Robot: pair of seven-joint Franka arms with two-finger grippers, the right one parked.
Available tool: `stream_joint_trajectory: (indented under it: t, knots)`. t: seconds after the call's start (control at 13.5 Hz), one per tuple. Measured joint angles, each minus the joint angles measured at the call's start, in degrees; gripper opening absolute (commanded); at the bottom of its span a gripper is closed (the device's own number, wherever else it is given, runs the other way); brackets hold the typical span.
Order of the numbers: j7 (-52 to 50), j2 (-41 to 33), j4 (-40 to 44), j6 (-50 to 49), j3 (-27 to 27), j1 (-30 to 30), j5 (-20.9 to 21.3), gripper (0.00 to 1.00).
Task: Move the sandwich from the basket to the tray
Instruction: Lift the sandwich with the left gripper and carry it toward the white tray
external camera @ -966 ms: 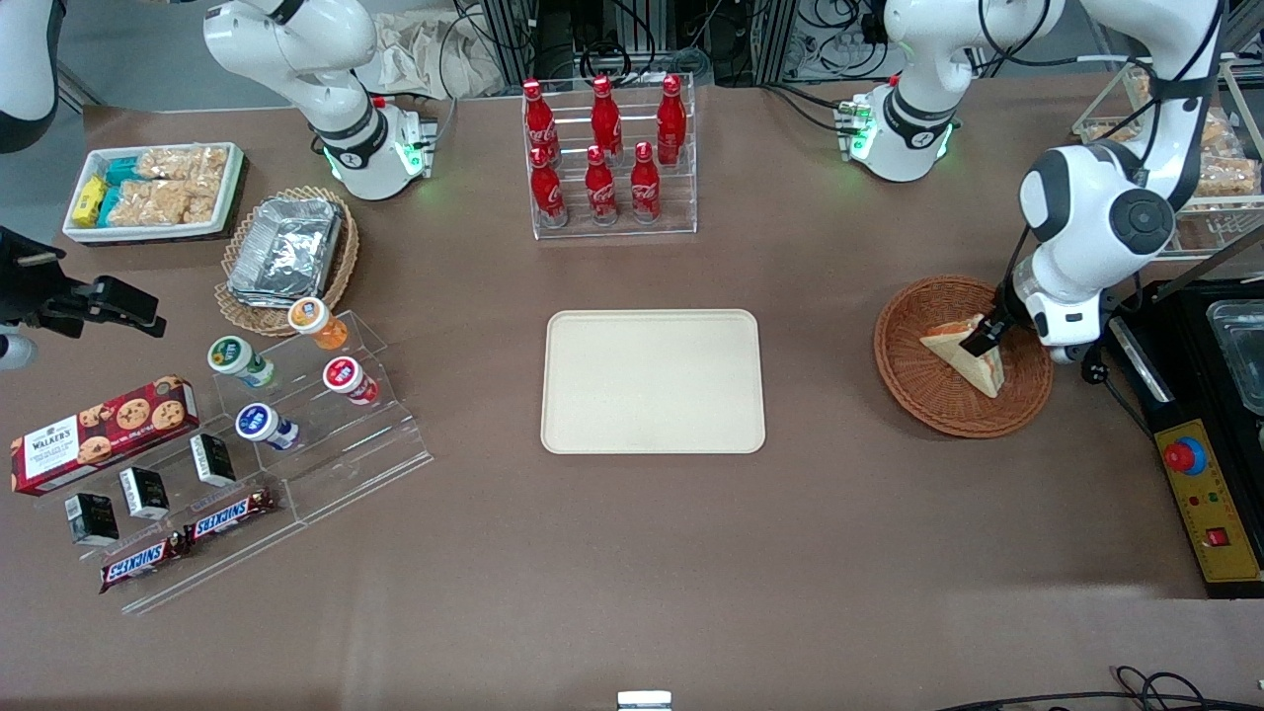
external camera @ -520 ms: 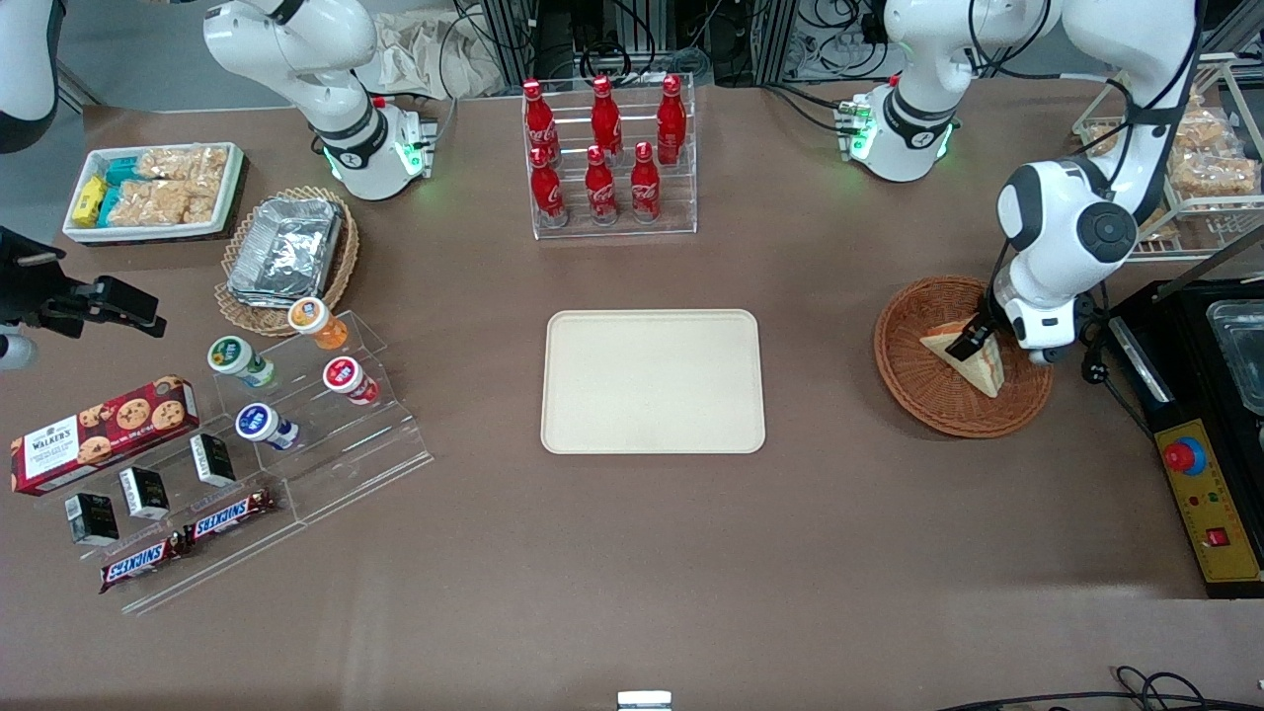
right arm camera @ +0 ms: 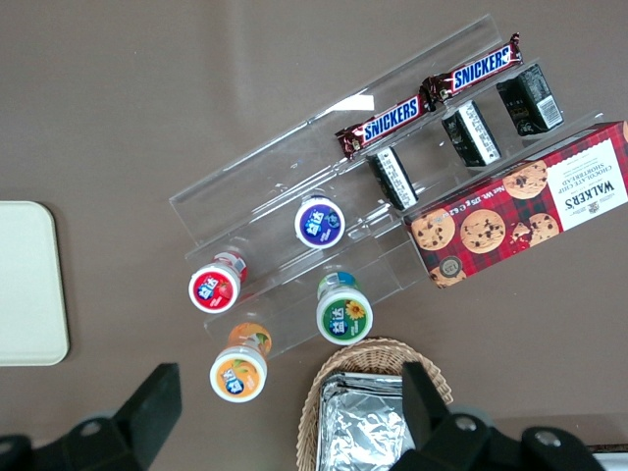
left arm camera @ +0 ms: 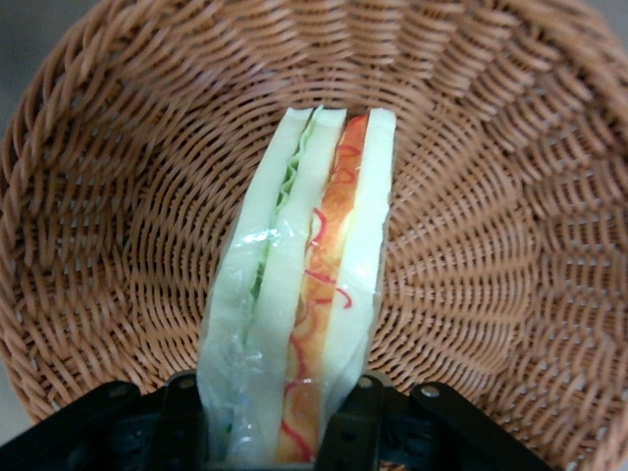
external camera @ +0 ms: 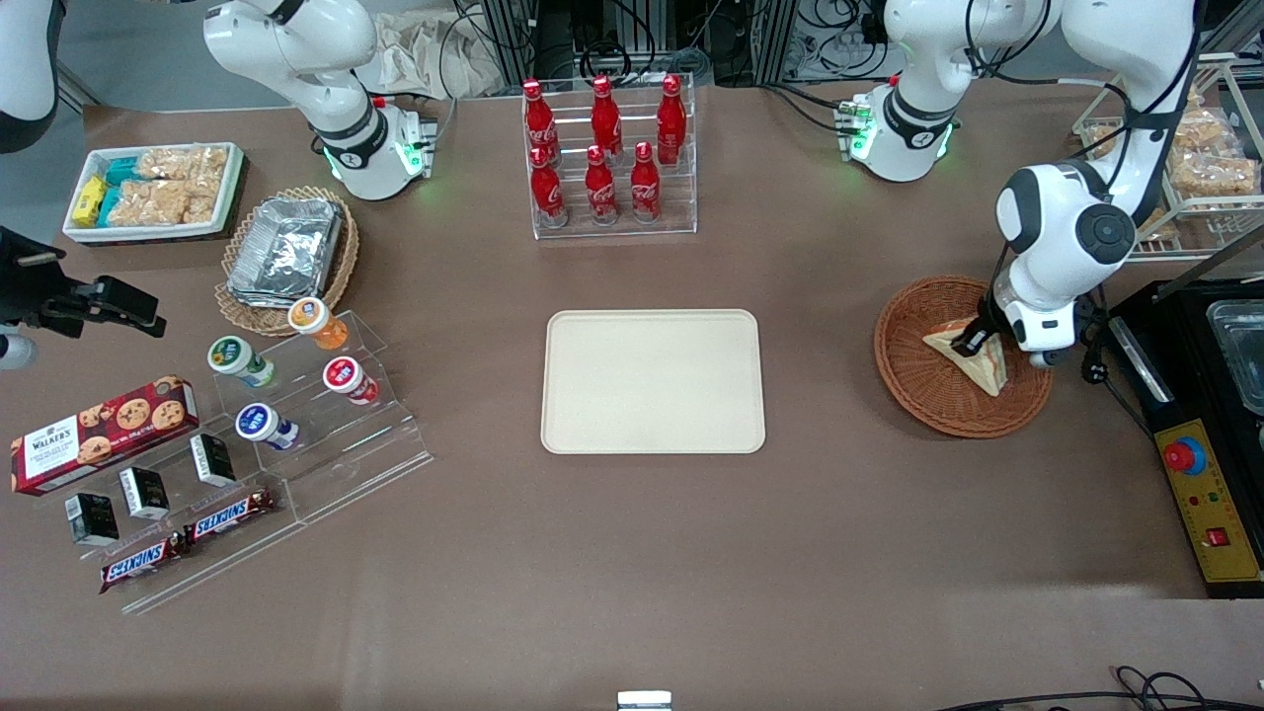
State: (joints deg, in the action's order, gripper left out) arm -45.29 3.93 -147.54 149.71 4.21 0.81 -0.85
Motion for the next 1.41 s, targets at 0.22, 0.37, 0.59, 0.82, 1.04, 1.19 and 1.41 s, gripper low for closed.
stream_joint_trajectory:
  t: [0.22, 0.37, 0.59, 0.82, 1.04, 1.19, 1.41]
  knots:
    - [2.42, -4.62, 2.07, -7.5, 0.24, 0.0, 0.02, 0.0]
    - [4.86, -8.92, 5.99, -16.77, 0.9, -0.02, 0.04, 0.0]
    - [7.71, -12.95, 17.2, -34.12, 1.86, -0.21, 0.21, 0.0]
    - [8.63, -13.17, 29.05, -46.47, 1.35, -0.02, 0.76, 0.0]
    - [11.71, -13.08, 35.49, -53.11, -1.96, 0.17, 0.75, 0.0]
    - [12.35, -13.03, 38.83, -55.63, -6.09, 0.48, 0.68, 0.0]
    - [12.4, -12.64, 40.18, -55.98, -10.83, 4.69, 0.57, 0.0]
